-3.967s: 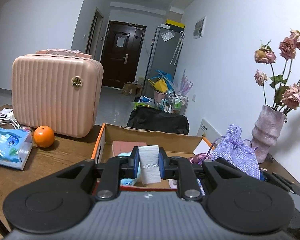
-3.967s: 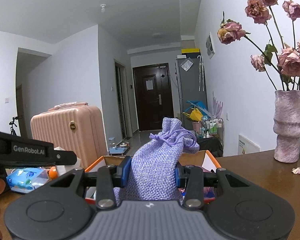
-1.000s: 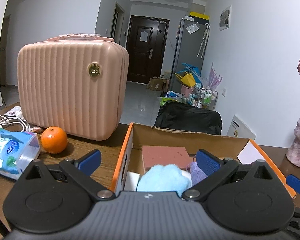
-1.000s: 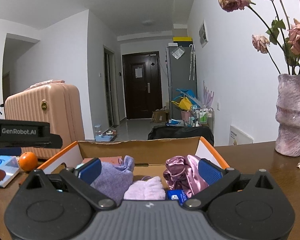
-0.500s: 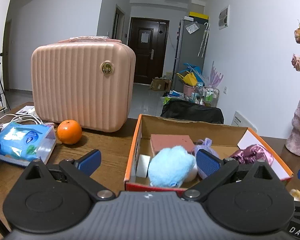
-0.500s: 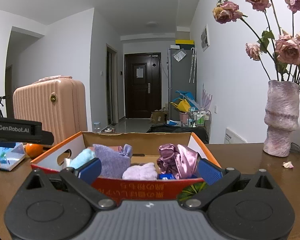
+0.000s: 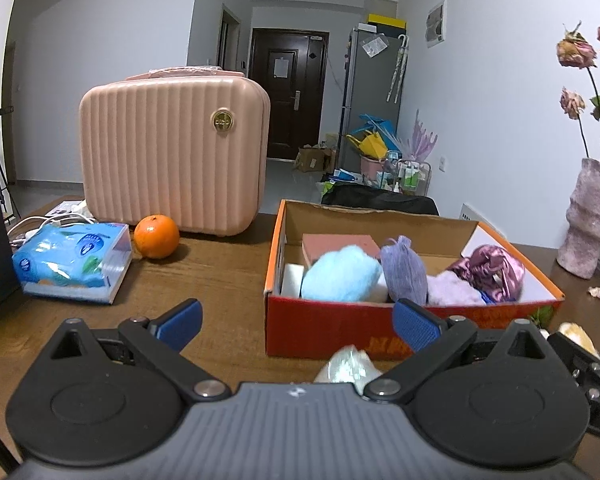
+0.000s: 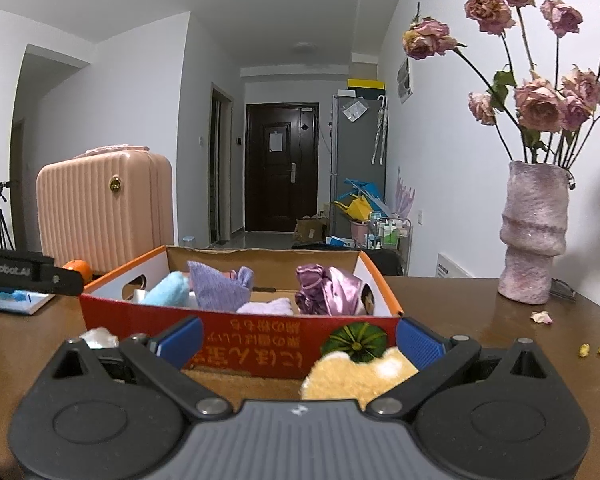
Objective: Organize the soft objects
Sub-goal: 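Bring both tools back toward the plush hamster and wrapped ball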
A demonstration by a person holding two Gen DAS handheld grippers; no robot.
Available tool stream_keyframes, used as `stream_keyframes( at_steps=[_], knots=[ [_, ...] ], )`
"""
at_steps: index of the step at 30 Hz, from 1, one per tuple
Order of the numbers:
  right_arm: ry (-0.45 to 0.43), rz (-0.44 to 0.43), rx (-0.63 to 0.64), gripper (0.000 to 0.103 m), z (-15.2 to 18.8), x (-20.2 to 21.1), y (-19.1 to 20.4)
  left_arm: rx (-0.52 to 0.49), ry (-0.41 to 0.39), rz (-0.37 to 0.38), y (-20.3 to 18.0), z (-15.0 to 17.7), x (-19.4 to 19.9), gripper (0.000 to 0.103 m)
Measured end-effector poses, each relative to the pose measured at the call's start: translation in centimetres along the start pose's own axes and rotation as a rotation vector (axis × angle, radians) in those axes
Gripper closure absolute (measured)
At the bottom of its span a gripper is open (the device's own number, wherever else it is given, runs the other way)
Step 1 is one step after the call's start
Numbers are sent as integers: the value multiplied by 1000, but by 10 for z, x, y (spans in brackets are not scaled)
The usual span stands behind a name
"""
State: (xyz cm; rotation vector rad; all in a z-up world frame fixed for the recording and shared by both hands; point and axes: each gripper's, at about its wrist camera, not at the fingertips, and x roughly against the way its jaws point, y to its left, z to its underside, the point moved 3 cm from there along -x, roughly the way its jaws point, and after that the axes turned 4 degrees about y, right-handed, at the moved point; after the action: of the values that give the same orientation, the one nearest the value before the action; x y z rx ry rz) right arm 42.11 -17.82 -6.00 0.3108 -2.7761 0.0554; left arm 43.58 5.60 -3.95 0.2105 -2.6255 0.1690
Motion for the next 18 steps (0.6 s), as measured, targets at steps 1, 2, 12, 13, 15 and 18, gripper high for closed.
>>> stream_keyframes(
  at_steps=[1,2,12,13,15,18],
  knots=[
    [3,1,2,0,2,4,-1,-2,1,0,0,2,3,0],
    [5,3,4,0,3,8,-3,-5,1,2,1,5,7,0],
    [24,13,14,0,17,42,-16,-19,17,21,5,26,40,0],
    [27,13,14,0,18,44,-17,-21,20,23,5,28,42,0],
    [32,14,12,0,20,49,-19,-25,27,27,5,33,48,0],
    [32,17,9,0,21,52,-22,-31,39,34,5,40,55,0]
  ],
)
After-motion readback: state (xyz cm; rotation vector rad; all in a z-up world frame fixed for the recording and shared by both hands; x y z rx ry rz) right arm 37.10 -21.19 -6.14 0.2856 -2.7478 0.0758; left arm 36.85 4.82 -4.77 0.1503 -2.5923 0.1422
